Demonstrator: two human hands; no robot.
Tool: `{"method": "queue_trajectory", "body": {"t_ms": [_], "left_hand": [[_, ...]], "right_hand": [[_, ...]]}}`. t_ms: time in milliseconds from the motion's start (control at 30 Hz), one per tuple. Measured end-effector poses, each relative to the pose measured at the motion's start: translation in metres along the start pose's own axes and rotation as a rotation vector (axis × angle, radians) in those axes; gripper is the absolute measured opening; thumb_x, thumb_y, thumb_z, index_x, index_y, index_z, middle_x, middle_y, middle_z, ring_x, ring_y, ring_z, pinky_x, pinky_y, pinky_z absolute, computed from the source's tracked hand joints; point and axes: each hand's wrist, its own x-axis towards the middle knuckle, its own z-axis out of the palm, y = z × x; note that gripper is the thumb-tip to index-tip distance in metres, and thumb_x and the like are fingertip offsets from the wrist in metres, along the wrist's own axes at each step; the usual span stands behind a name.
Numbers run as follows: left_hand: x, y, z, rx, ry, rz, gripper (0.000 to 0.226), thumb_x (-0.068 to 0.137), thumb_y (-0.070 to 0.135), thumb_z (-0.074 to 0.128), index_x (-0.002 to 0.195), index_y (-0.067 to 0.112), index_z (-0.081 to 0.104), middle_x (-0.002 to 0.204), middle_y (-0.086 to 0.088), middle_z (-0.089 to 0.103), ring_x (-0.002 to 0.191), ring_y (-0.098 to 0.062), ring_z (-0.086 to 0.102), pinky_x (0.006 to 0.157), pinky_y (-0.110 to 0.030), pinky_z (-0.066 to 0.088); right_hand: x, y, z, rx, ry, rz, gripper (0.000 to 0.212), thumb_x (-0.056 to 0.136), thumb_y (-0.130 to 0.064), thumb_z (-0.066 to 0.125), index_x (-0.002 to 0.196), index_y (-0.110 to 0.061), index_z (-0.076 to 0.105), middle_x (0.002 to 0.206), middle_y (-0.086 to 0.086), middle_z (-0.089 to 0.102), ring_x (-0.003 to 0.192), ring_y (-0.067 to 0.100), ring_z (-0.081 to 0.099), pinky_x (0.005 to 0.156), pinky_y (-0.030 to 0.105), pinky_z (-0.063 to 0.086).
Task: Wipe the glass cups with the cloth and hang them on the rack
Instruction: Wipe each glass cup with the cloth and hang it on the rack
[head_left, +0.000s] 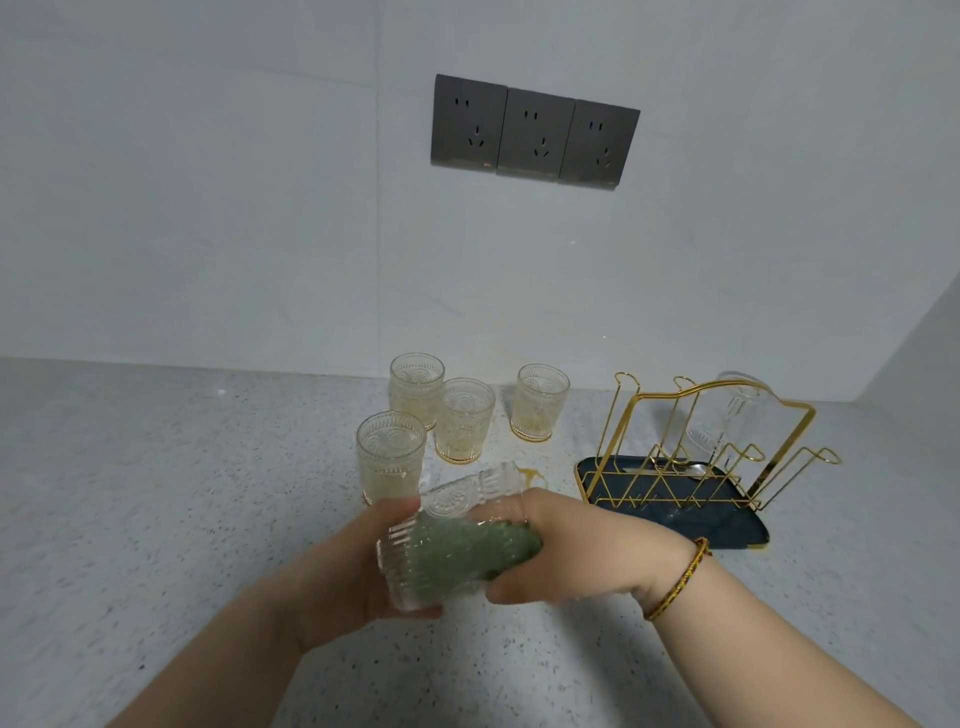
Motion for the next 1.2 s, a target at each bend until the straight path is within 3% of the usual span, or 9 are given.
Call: {"method": "queue_trajectory", "body": {"t_ms": [100, 233, 333, 467, 600, 700, 833, 1033, 1200], "left_hand": [[-0.004, 0.000, -0.017, 0.090, -0.111, -0.017, 0.081, 0.022, 0.042, 0.093, 0.088, 0.001, 0.071, 0.081, -0.014, 0.072, 0.066, -0.022, 0.069, 0.059, -0.030, 0.058], [-0.006, 0.011, -0.024, 0.317, -0.361, -0.060, 0.096, 0.045, 0.049, 0.087, 0.120, 0.002, 0.051, 0.113, -0.011, 0.065, 0.104, -0.024, 0.062, 0.094, -0.033, 0.048], [-0.005, 0.008, -0.018, 0.254, -0.308, 0.012, 0.090, 0.037, 0.051, 0.089, 0.111, 0.008, 0.060, 0.098, -0.002, 0.074, 0.094, -0.015, 0.068, 0.083, -0.027, 0.053], [0.000, -0.008, -0.009, 0.025, -0.084, 0.132, 0.095, 0.011, 0.042, 0.093, 0.094, 0.003, 0.064, 0.081, -0.010, 0.074, 0.073, -0.022, 0.071, 0.067, -0.029, 0.058], [0.002, -0.007, -0.001, -0.038, -0.010, 0.275, 0.107, 0.015, 0.048, 0.092, 0.107, 0.006, 0.058, 0.091, -0.009, 0.074, 0.083, -0.020, 0.071, 0.067, -0.025, 0.057], [0.000, 0.000, 0.009, 0.020, -0.002, 0.406, 0.111, 0.024, 0.062, 0.085, 0.116, 0.010, 0.053, 0.105, -0.007, 0.072, 0.099, -0.019, 0.068, 0.074, -0.023, 0.055], [0.003, 0.008, 0.020, -0.011, 0.088, 0.599, 0.101, 0.023, 0.061, 0.085, 0.104, 0.007, 0.058, 0.087, -0.005, 0.075, 0.082, -0.017, 0.072, 0.065, -0.021, 0.055], [0.005, 0.017, 0.033, 0.251, 0.346, 0.775, 0.086, 0.030, 0.066, 0.080, 0.097, 0.015, 0.063, 0.082, 0.011, 0.074, 0.079, -0.003, 0.070, 0.065, -0.013, 0.052], [0.017, 0.011, 0.032, 0.370, 0.543, 0.744, 0.052, 0.056, 0.008, 0.085, 0.099, 0.019, 0.057, 0.085, 0.008, 0.067, 0.073, 0.005, 0.065, 0.060, -0.003, 0.048]], "right_hand": [[-0.003, 0.002, -0.005, 0.029, 0.013, -0.015, 0.029, 0.078, -0.013, 0.067, 0.079, -0.040, 0.058, 0.061, -0.018, 0.063, 0.051, 0.002, 0.056, 0.048, 0.022, 0.048], [0.001, 0.001, -0.001, -0.013, 0.082, -0.050, 0.026, 0.071, -0.018, 0.075, 0.094, -0.027, 0.067, 0.091, 0.009, 0.070, 0.084, 0.032, 0.065, 0.080, 0.042, 0.055], [0.001, -0.002, -0.001, 0.034, 0.183, -0.082, 0.022, 0.071, -0.013, 0.075, 0.090, -0.020, 0.067, 0.077, -0.010, 0.062, 0.072, 0.005, 0.060, 0.072, 0.022, 0.052], [0.004, 0.003, -0.005, 0.393, 0.515, -0.082, 0.019, 0.080, -0.010, 0.065, 0.086, -0.027, 0.061, 0.050, -0.007, 0.052, 0.036, 0.002, 0.045, 0.039, 0.019, 0.039], [0.014, 0.014, 0.002, 1.011, 0.746, -0.176, 0.011, 0.085, -0.010, 0.057, 0.094, -0.012, 0.062, 0.056, -0.006, 0.064, 0.052, 0.006, 0.058, 0.050, 0.022, 0.047], [0.019, 0.019, 0.010, 1.512, 0.701, -0.216, 0.023, 0.077, -0.013, 0.061, 0.100, -0.008, 0.064, 0.081, 0.007, 0.072, 0.073, 0.019, 0.066, 0.064, 0.029, 0.055], [0.022, 0.023, 0.022, 1.898, 0.548, -0.259, 0.084, 0.012, -0.012, 0.091, 0.093, 0.003, 0.070, 0.093, 0.019, 0.071, 0.077, 0.029, 0.070, 0.067, 0.042, 0.056], [0.028, 0.010, 0.051, 1.924, 0.350, -0.318, 0.072, 0.023, -0.017, 0.090, 0.091, -0.003, 0.073, 0.100, 0.017, 0.070, 0.086, 0.029, 0.069, 0.074, 0.042, 0.055], [0.027, 0.003, 0.062, 1.905, 0.280, -0.283, 0.076, 0.026, -0.018, 0.091, 0.096, 0.000, 0.071, 0.106, 0.020, 0.067, 0.091, 0.030, 0.067, 0.074, 0.041, 0.057]]}}
